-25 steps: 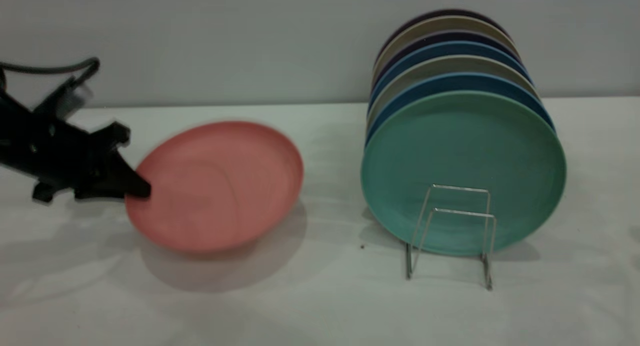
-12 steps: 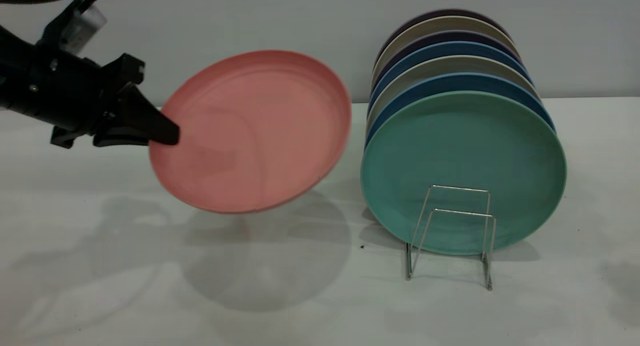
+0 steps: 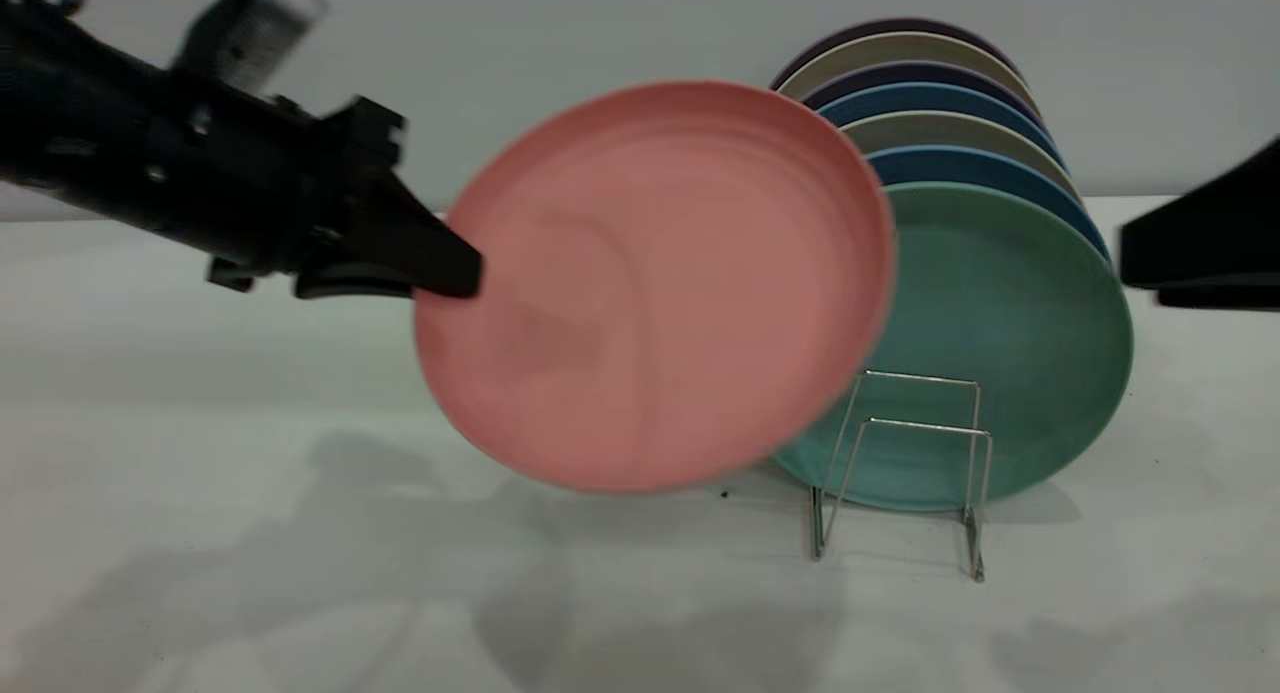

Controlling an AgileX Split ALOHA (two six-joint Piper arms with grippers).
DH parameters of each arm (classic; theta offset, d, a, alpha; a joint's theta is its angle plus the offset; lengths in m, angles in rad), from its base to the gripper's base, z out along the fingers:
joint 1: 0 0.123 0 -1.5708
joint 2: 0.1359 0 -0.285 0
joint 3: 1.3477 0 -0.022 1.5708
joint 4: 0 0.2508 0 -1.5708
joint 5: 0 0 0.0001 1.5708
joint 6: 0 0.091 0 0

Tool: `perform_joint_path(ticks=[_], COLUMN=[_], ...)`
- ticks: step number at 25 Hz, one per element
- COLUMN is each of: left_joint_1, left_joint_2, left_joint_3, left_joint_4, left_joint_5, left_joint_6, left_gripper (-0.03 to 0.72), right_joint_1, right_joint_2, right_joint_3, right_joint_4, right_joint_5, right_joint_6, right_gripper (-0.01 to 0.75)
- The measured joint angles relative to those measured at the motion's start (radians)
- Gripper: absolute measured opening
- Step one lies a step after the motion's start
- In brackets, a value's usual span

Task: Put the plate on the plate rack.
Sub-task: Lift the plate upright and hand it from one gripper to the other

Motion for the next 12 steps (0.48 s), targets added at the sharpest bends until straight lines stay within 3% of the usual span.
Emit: perform_joint_path(ticks=[6, 12], left_joint_1=[-0.095, -0.143], left_joint_2=[0.000, 0.000], left_joint_3=[0.001, 0.001], left_joint_4=[-0.032, -0.052], left_joint_5=[-0.037, -0.042], left_joint_6=[0.021, 0.028], left_gripper=[0.018, 0.018], right_joint_1=[0.120, 0.133], right_joint_2=[0.000, 0.000], right_joint_3=[0.000, 0.000], right_joint_4=[0.041, 0.064], right_joint_5=[-0.002, -0.008], right_joint_6=[-0.035, -0.042], right_gripper=[0.239, 0.239])
